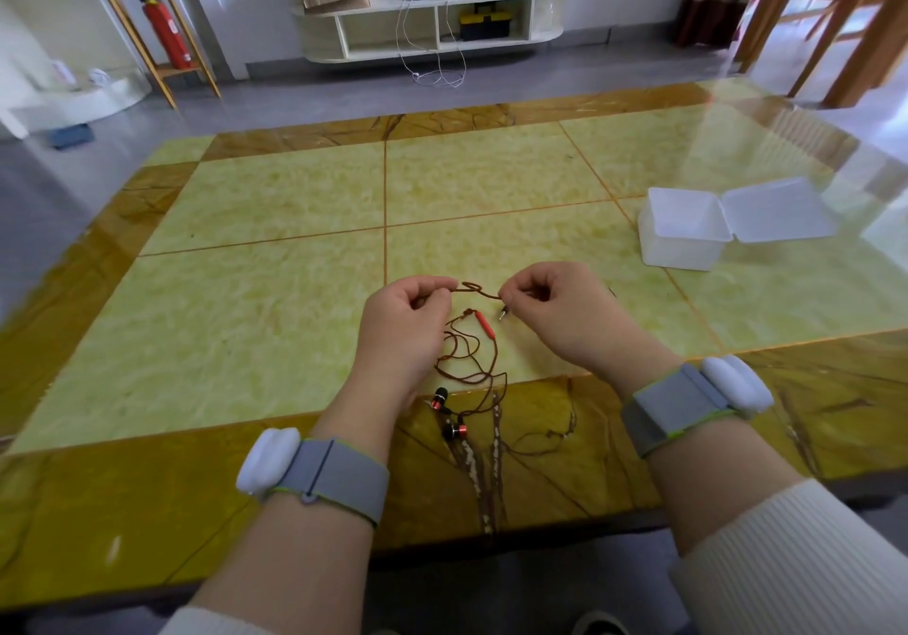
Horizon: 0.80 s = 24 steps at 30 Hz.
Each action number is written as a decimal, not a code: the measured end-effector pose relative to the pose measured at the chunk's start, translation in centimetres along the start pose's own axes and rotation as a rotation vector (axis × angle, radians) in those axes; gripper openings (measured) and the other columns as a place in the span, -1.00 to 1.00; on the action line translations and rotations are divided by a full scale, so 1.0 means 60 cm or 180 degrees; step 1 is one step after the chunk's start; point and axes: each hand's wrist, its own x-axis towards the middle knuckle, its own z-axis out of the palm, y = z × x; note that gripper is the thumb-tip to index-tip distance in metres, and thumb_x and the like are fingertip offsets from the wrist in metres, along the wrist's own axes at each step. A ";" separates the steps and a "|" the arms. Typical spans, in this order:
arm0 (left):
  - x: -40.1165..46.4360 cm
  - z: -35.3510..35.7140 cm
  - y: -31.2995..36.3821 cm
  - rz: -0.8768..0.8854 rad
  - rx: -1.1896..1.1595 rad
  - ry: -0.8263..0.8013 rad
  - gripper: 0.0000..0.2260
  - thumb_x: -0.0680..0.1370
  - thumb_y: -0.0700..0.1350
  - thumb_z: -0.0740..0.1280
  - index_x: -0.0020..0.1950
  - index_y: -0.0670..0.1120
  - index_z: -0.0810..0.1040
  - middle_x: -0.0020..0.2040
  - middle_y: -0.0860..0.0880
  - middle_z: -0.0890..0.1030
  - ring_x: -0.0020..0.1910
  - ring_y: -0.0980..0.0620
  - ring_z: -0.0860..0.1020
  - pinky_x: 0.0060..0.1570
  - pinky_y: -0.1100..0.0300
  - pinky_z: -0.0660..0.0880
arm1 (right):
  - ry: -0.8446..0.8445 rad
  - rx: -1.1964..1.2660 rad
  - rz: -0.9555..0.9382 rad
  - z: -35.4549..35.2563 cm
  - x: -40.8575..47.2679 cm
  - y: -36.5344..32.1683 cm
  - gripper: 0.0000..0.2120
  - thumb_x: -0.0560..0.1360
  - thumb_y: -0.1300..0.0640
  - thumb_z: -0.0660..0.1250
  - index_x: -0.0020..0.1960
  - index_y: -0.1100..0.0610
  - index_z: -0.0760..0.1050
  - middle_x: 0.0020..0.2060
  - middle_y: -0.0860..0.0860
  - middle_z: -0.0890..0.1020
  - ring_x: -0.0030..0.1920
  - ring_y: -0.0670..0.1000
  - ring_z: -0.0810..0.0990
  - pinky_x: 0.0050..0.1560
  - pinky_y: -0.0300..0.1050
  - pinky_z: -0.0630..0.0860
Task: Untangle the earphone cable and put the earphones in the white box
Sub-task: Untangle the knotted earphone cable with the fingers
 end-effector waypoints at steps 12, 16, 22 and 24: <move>0.002 -0.003 -0.003 -0.0085 0.0236 0.0402 -0.88 0.62 -0.02 0.29 -0.05 0.00 0.58 -0.18 0.09 0.61 -0.23 0.21 0.53 -0.32 0.36 0.39 | 0.0375 -0.0384 0.0213 -0.010 0.007 0.006 -0.86 0.60 0.03 0.26 0.00 -0.04 0.60 -0.17 -0.14 0.60 -0.23 -0.20 0.50 -0.31 -0.31 0.36; 0.004 -0.008 -0.005 -0.0100 0.0371 0.0467 -0.80 0.63 0.00 0.26 -0.11 -0.05 0.58 -0.24 0.05 0.58 -0.27 0.13 0.52 -0.34 0.28 0.39 | 0.0609 -0.0229 0.0322 -0.014 0.012 0.014 -0.88 0.58 0.09 0.28 -0.07 -0.05 0.56 -0.23 -0.20 0.53 -0.21 -0.17 0.49 -0.26 -0.22 0.37; 0.003 -0.008 -0.005 -0.0072 0.0582 0.0361 -0.72 0.63 0.03 0.25 -0.09 -0.13 0.61 -0.17 -0.08 0.65 -0.32 0.10 0.47 -0.35 0.26 0.43 | 0.0852 -0.0199 0.0453 -0.014 0.017 0.020 -0.89 0.56 0.09 0.30 -0.06 -0.05 0.60 -0.25 -0.18 0.55 -0.18 -0.07 0.54 -0.18 -0.19 0.39; 0.002 -0.008 -0.003 -0.0091 0.0570 0.0275 -0.71 0.63 0.05 0.25 -0.12 -0.10 0.62 -0.20 -0.11 0.63 -0.32 0.07 0.46 -0.37 0.24 0.40 | 0.0927 -0.0233 0.0497 -0.018 0.015 0.019 -0.89 0.56 0.10 0.30 -0.04 -0.04 0.61 -0.21 -0.13 0.58 -0.19 -0.08 0.54 -0.15 -0.19 0.40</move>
